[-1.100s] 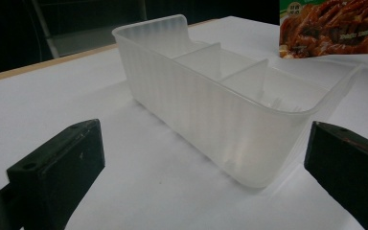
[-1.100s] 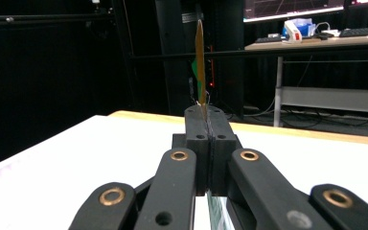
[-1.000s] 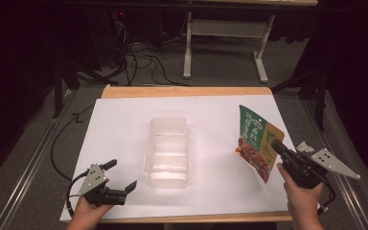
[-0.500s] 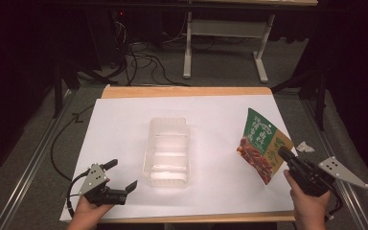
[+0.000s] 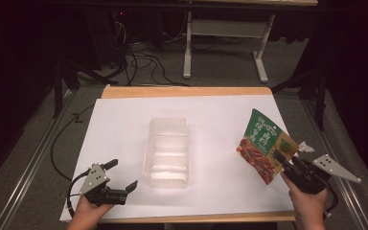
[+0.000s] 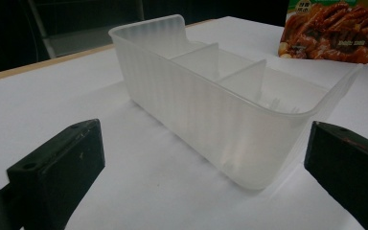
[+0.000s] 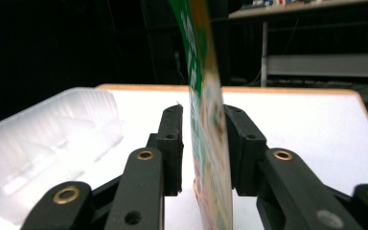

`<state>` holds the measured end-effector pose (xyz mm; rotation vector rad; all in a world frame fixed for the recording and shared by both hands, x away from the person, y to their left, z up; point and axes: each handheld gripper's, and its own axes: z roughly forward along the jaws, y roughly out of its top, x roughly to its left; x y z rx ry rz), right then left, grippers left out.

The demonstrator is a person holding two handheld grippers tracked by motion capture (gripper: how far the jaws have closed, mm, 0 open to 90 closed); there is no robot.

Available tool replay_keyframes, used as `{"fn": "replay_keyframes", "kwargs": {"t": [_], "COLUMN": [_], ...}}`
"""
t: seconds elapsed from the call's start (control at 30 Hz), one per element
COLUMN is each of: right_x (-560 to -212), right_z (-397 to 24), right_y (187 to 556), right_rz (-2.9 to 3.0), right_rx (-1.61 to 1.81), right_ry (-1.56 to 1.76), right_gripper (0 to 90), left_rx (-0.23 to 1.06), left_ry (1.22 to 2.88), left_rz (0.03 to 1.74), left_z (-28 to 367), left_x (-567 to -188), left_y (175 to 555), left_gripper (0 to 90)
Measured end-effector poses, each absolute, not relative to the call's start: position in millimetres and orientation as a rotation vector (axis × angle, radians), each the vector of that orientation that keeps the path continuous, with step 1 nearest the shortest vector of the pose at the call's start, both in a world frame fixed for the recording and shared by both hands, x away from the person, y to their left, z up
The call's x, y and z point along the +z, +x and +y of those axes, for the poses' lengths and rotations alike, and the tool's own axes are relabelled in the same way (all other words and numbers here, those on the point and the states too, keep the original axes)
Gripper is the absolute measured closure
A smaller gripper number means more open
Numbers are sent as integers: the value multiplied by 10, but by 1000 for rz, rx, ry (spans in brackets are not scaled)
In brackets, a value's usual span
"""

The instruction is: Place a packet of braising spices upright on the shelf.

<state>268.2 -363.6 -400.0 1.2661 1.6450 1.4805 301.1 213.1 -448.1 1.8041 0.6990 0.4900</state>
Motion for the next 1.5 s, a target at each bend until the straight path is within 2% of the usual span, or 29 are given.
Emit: {"fn": "replay_keyframes", "kwargs": {"t": [0.4,0.53,0.7,1.03,1.5], "right_x": [-4125,-4146,-4154,-4154,-3977], "right_z": [-3634,-3652,-3656,-3694,-3611], "right_y": [2845,2858,2865,2880,2788], "right_rz": [1718,1720,1733,1730,1717], "right_rx": [1361,1383,1378,1397,1480], "right_ry": [1360,1350,1327,1319,1226], "right_gripper": [760,842,888,900,900], "left_rx": [482,481,477,477,487], "left_ry": [1814,1816,1821,1828,1809], "left_rz": [690,689,690,697,698], "left_z": [2106,2097,2083,2066,2103], "left_x": [-4488,-4497,-4508,-4515,-4493], "left_y": [3012,3021,3028,3031,3022], "left_gripper": [7,7,7,7,7]}}
